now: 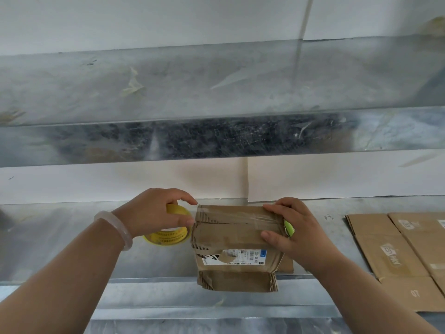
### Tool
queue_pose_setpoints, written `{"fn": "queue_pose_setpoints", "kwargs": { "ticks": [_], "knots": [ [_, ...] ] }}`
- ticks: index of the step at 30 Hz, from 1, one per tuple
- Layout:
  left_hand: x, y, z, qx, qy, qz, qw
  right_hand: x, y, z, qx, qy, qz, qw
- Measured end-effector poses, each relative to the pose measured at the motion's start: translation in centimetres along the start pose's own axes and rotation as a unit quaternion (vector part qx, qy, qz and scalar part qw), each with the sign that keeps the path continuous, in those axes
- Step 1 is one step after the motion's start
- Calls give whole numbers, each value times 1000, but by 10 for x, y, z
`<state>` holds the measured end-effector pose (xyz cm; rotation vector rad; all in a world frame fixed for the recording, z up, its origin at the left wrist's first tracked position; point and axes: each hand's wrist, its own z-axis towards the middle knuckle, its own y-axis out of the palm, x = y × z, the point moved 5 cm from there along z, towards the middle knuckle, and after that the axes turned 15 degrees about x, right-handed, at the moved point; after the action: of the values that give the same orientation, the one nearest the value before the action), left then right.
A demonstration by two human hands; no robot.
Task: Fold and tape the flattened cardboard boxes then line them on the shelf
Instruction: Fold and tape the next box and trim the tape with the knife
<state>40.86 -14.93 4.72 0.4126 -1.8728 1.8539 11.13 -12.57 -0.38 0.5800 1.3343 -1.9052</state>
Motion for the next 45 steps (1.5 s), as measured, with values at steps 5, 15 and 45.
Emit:
{"fn": "queue_pose_setpoints", "kwargs": {
  "ticks": [5,15,45],
  "knots": [
    [-4,2,-1,32,-26,-44,998,1,1,-2,8,2,15,1000],
    [-13,25,-2,36,-87,-17,995,1,4,-3,14,11,6,1000],
    [-23,35,-11,58,-73,-110,990,-56,56,-15,-59,-251,-332,907]
  ]
}}
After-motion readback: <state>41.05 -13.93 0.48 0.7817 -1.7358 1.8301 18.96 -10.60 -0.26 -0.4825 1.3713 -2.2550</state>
